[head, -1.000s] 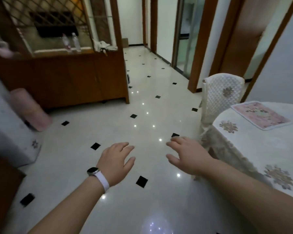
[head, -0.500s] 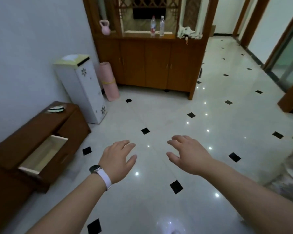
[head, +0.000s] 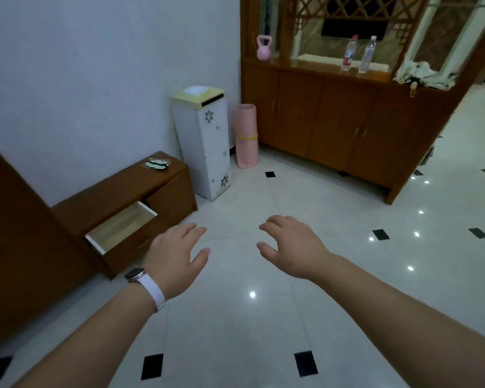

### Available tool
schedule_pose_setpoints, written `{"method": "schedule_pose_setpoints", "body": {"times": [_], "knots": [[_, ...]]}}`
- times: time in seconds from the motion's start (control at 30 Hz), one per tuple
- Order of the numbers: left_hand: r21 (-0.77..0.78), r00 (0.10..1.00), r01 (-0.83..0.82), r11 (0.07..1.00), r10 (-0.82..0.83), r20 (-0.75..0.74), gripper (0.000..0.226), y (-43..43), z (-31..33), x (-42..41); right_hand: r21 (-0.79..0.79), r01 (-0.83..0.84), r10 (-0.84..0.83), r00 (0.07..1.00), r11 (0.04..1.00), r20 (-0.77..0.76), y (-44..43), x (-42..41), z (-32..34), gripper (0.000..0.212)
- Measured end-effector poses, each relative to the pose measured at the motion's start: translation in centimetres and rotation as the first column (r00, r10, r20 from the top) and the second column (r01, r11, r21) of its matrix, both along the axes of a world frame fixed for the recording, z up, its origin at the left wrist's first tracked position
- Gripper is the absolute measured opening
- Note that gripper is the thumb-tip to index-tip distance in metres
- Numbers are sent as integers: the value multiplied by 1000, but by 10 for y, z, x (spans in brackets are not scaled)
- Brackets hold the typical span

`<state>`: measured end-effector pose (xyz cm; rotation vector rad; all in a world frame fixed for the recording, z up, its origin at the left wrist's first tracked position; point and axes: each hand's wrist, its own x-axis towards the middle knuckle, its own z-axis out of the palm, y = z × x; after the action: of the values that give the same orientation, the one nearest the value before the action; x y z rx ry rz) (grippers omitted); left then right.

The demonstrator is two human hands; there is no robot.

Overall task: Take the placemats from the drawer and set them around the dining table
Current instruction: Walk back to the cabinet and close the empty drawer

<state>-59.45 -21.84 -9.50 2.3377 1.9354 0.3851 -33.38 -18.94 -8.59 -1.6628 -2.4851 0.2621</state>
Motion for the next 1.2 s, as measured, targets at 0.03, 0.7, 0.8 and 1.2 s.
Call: {"method": "schedule_pose_setpoints", "body": {"times": [0.03,0.7,0.8,1.2], "knots": [[3,999,-37,999,37,0,56,0,-1,-10,4,-38,38,999,999,-6,11,-13,1,53],[-108,970,-230,967,237,59,65,188,-63,-286,-78,-268,274,959,960,71,236,-297,-41,51],[-118,967,-234,965,243,69,65,212,-66,-313,-108,-283,292,953,953,84,259,-324,-49,50],[-264,921,-368,891,388,24,60,292,-118,-389,-214,-438,454,891,873,26,374,-417,-122,68]]}}
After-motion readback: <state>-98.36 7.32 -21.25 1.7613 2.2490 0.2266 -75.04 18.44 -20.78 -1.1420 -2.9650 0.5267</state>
